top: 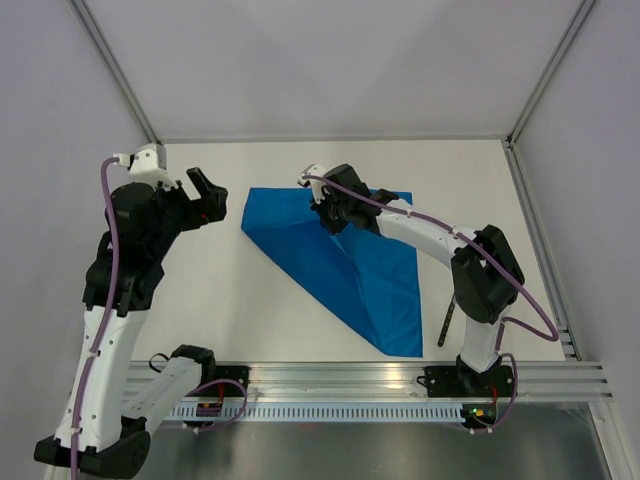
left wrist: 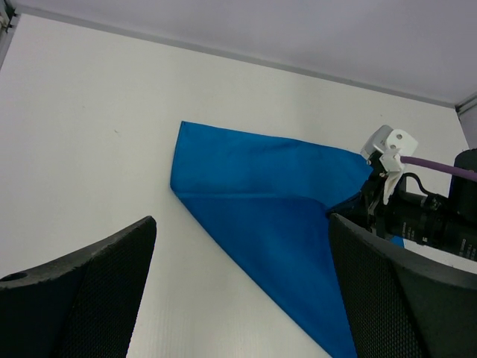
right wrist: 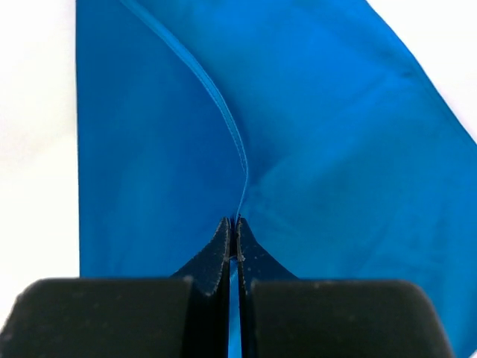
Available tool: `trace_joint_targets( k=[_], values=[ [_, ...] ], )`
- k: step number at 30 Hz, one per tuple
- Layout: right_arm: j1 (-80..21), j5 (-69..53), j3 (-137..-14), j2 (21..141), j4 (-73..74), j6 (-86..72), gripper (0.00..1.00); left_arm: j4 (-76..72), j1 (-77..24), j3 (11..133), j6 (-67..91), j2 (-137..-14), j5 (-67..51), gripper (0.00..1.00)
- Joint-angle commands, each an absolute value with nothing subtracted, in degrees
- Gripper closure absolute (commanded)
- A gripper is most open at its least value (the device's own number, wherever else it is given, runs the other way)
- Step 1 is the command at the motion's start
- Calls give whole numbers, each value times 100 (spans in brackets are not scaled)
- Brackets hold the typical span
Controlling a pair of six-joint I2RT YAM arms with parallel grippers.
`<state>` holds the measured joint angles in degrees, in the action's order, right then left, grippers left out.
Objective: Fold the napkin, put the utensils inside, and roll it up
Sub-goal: Fold the napkin
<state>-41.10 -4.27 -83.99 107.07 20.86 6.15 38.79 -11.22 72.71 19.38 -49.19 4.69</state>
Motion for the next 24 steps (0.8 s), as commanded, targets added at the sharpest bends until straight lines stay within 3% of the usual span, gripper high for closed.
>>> trace_joint_targets(
  k=[1,24],
  values=[
    [-3912,-369,-8245,10398,1872,721,99,3569,-1099,7172,2171,-4939,255,0],
    [-2786,-422,-7532,9888,1459,738,100,3138,-1090,6803,2364,-5265,26,0]
  ],
)
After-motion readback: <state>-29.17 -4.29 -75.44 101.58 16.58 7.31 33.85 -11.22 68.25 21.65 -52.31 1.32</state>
